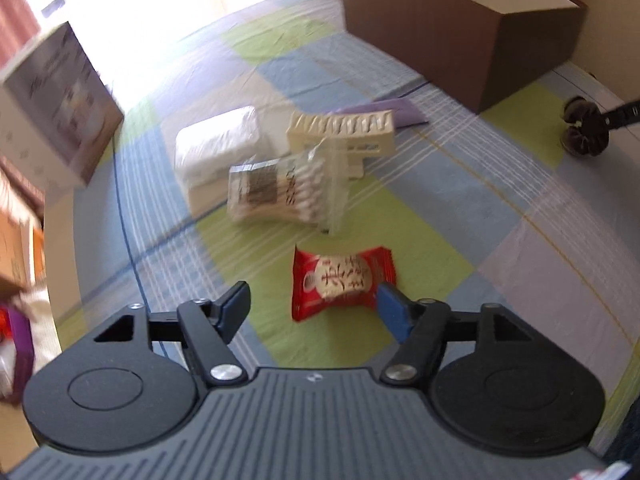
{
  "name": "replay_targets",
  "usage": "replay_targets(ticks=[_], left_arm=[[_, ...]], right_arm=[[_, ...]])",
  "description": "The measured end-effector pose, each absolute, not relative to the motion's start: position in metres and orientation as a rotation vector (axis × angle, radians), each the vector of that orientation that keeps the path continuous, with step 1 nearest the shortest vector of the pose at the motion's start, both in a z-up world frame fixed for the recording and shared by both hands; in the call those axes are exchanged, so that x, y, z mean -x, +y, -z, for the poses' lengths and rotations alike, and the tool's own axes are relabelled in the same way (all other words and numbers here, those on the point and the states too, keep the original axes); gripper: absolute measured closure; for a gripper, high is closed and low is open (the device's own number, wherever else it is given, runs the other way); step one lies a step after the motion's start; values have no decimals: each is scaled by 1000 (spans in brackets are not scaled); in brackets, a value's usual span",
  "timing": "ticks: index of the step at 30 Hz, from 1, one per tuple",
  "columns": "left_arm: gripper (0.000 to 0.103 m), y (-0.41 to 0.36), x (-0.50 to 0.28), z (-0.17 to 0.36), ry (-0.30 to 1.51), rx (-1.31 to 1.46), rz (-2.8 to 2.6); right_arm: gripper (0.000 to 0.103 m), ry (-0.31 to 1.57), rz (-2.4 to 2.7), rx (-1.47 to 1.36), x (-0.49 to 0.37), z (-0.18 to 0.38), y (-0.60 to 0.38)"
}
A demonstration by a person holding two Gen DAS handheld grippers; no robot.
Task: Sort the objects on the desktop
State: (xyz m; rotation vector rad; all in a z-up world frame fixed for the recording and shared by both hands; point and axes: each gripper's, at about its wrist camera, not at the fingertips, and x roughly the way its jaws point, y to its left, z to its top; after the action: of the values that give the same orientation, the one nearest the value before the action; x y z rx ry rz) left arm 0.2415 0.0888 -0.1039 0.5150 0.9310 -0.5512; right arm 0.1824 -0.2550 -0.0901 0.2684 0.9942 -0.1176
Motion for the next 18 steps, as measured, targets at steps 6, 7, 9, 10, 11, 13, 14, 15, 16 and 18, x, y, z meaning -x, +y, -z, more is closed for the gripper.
replay_targets(ticks=[6,7,9,10,11,13,14,15,16,18], left_arm=[[35,82,-252,100,988,-460,514],[34,85,-256,99,1021,-394,481],[28,91,-262,100,1090,-253,380],[26,94,-265,102,1120,-188,320],[26,98,-269,105,1155,-116,252],[21,104,-274,111,1200,18,153],[21,107,-276,114,1213,73,109],[20,108,-278,116,1216,117,66],[20,108,-279,117,1210,139,39],[19,104,-283,118,1201,164,3]], right_arm=[[84,985,153,-292,-166,86,-272],[84,985,160,-296,-164,86,-275],[84,987,169,-305,-161,86,-281],[84,987,172,-306,-159,86,-283],[84,986,172,-306,-159,86,-285],[84,985,170,-303,-158,86,-288],[84,984,166,-301,-158,86,-289],[84,984,161,-299,-158,87,-290],[84,984,155,-295,-159,86,-291],[84,985,143,-288,-159,87,-293]])
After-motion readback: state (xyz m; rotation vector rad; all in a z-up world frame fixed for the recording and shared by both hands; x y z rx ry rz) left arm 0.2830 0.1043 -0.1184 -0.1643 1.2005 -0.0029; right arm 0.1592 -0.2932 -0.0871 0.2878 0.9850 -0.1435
